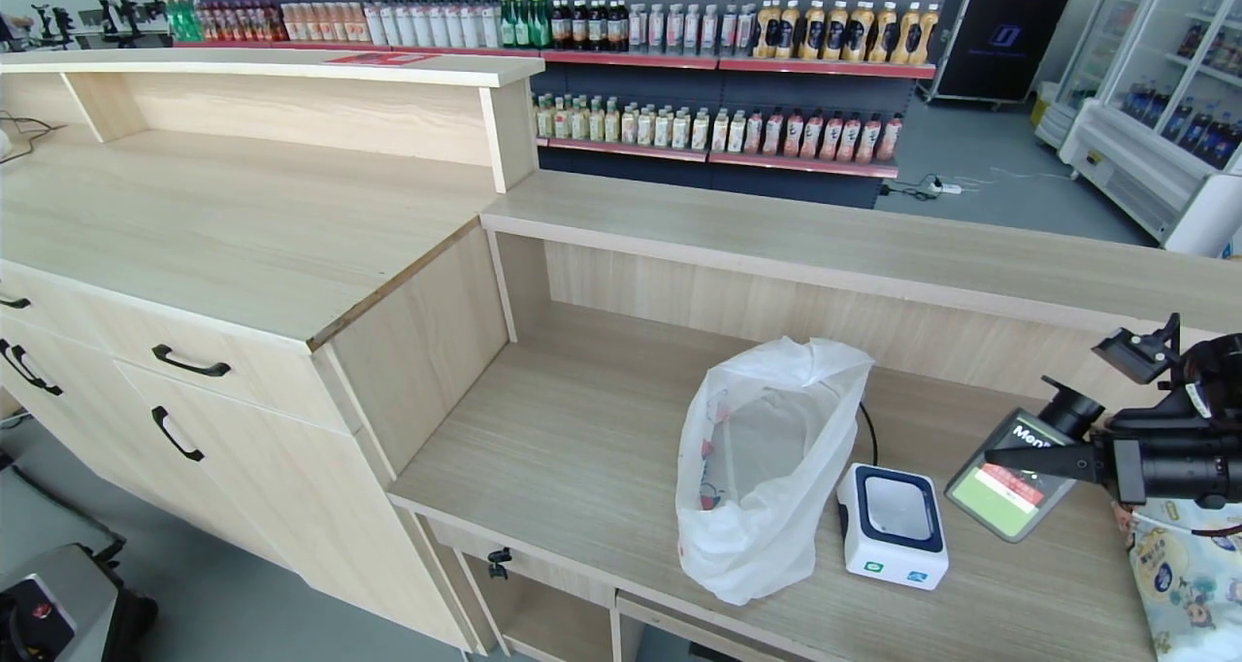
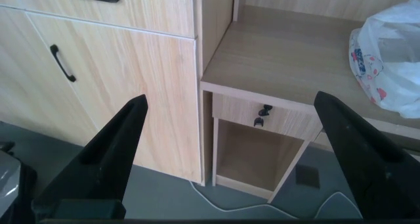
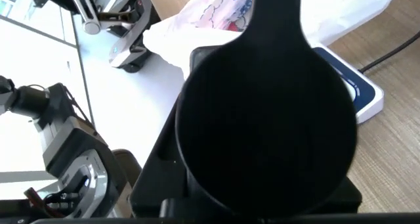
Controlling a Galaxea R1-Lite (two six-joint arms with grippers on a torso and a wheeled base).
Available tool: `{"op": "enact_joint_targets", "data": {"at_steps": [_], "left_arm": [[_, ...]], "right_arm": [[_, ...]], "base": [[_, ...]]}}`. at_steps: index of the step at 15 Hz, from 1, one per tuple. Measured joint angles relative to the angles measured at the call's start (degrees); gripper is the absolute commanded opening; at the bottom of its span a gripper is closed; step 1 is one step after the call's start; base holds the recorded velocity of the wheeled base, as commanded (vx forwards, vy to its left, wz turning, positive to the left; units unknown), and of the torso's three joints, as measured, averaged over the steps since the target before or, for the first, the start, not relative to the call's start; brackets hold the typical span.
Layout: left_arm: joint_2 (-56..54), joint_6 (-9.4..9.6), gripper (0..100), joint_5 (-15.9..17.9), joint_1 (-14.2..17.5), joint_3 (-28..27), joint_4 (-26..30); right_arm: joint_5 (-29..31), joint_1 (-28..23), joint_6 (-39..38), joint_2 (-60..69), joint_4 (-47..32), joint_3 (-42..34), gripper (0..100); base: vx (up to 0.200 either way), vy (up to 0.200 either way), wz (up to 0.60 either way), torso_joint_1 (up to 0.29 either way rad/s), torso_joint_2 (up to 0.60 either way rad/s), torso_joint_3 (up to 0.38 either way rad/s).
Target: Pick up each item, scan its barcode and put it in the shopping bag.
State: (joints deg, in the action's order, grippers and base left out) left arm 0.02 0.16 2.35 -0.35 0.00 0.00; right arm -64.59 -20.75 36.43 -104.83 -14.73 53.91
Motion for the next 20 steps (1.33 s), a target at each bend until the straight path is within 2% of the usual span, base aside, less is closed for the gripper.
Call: {"op": "enact_joint_targets", "data": {"at_steps": [20], "left_arm": [[0.0, 0.0, 100, 0.0, 0.02, 0.0, 0.0]], "right_arm": [[0.0, 2.06, 0.06, -6.01, 2.44, 2.71, 0]], "base": [[0.0, 0.0, 0.0, 0.0, 0.0, 0.0]]}}
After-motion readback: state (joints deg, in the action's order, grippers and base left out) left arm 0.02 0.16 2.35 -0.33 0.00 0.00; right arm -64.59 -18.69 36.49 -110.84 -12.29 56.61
